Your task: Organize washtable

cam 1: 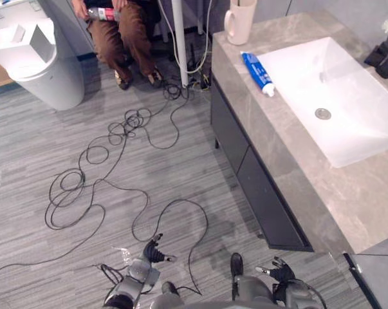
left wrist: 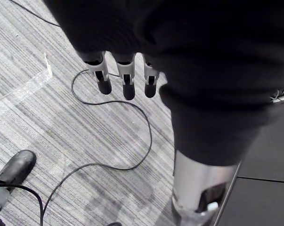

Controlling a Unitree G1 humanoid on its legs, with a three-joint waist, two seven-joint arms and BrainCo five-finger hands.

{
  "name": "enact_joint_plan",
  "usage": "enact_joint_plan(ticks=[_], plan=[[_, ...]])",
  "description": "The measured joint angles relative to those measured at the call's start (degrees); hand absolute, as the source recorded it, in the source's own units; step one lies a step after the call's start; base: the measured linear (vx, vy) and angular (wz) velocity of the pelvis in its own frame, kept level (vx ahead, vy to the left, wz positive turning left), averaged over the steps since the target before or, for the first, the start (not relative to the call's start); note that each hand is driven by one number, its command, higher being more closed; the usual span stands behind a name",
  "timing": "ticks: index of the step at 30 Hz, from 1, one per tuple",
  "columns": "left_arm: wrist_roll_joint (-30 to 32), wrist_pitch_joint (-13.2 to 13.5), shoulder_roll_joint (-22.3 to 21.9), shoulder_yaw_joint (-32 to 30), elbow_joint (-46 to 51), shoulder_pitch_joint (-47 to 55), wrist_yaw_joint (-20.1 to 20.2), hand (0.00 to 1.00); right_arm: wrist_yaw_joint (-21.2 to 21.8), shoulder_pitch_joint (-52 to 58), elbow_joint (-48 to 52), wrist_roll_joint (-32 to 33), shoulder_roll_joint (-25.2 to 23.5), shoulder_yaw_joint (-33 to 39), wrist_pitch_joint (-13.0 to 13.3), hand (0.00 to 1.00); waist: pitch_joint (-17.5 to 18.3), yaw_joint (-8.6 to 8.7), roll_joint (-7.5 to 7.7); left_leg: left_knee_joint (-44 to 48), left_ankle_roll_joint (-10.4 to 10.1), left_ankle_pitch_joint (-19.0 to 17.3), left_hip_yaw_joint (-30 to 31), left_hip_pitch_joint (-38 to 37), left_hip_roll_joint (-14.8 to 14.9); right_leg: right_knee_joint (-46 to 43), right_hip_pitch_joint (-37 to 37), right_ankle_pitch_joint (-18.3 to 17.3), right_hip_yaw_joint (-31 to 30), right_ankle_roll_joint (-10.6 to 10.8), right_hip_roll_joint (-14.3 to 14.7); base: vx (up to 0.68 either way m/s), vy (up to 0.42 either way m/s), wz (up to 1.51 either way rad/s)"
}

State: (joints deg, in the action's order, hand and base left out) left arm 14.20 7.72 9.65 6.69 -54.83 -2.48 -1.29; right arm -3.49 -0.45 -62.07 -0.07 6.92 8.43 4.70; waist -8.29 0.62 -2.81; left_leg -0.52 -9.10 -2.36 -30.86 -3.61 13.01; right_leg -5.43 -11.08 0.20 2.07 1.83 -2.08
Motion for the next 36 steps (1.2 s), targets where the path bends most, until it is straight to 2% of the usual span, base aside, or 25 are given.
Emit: enact_joint_plan(ticks=[6,7,15,20,24,26,36], plan=[[0.0,0.0,-0.2,0.0,-0.9,1.6,0.1,0.00,-0.1,0.8,-0.6,-0.1,-0.1,-0.1,0.0,0.00,1.5,-0.04,-0.08,-1.4,-0.1,0.1,-0.1,-1.2,-0.4,4.0,2.2,2.1,-0.2,0.5,0.1,-0.01,0.000,-0.02],[0.0,0.0,-0.4,0.0,-1.6,2.6,0.1,0.00,0.0,2.1,-0.7,-0.1,-0.3,-0.5,0.2,0.00,3.4,-1.36,0.39,-2.5,-0.1,0.1,0.9,-2.0,-1.0,10.9,6.3,5.3,1.2,0.6,-0.2,0.00,0.000,0.00],[-0.1,0.0,-1.7,0.2,-2.1,2.5,0.0,0.00,0.0,2.1,-0.8,-0.6,-0.3,-0.5,0.2,0.00,3.4,-1.31,0.39,-2.5,-0.1,0.1,1.2,-2.0,-1.3,10.9,6.4,5.5,1.3,0.8,-0.6,0.00,0.000,0.01],[-1.3,0.0,-4.2,2.3,-5.6,1.1,-0.3,0.00,0.3,2.1,-1.9,-2.0,-0.5,-1.1,0.1,0.00,3.5,-1.16,0.60,-2.4,-0.1,0.0,4.4,-2.3,-2.2,11.0,7.7,5.7,2.7,1.2,-1.8,-0.04,0.002,0.18],[-2.9,-0.1,-5.2,2.8,-7.3,1.4,-0.9,0.00,1.2,1.9,-1.8,-2.9,-0.9,-2.6,0.0,0.00,3.8,-1.21,1.19,-1.0,0.8,-0.5,6.2,-2.0,-3.0,11.0,8.0,6.2,2.9,2.0,-2.9,-0.07,0.004,0.08],[-3.4,-0.1,-5.3,2.8,-8.0,1.3,-1.4,0.00,1.3,1.9,-1.9,-2.9,-0.9,-2.7,-0.1,0.00,3.8,-1.16,1.15,-0.5,1.3,-0.8,7.4,-1.7,-3.2,11.1,8.1,6.4,3.0,2.3,-3.2,-0.11,0.000,0.07],[-3.4,-0.5,-5.6,2.9,-8.3,1.4,-1.4,0.00,1.2,1.8,-2.2,-2.9,-1.2,-2.6,-0.3,0.00,4.1,-0.97,1.65,0.0,1.4,-0.8,10.2,-0.9,-4.0,11.3,8.3,6.8,4.1,3.0,-4.2,-0.07,-0.009,0.07]])
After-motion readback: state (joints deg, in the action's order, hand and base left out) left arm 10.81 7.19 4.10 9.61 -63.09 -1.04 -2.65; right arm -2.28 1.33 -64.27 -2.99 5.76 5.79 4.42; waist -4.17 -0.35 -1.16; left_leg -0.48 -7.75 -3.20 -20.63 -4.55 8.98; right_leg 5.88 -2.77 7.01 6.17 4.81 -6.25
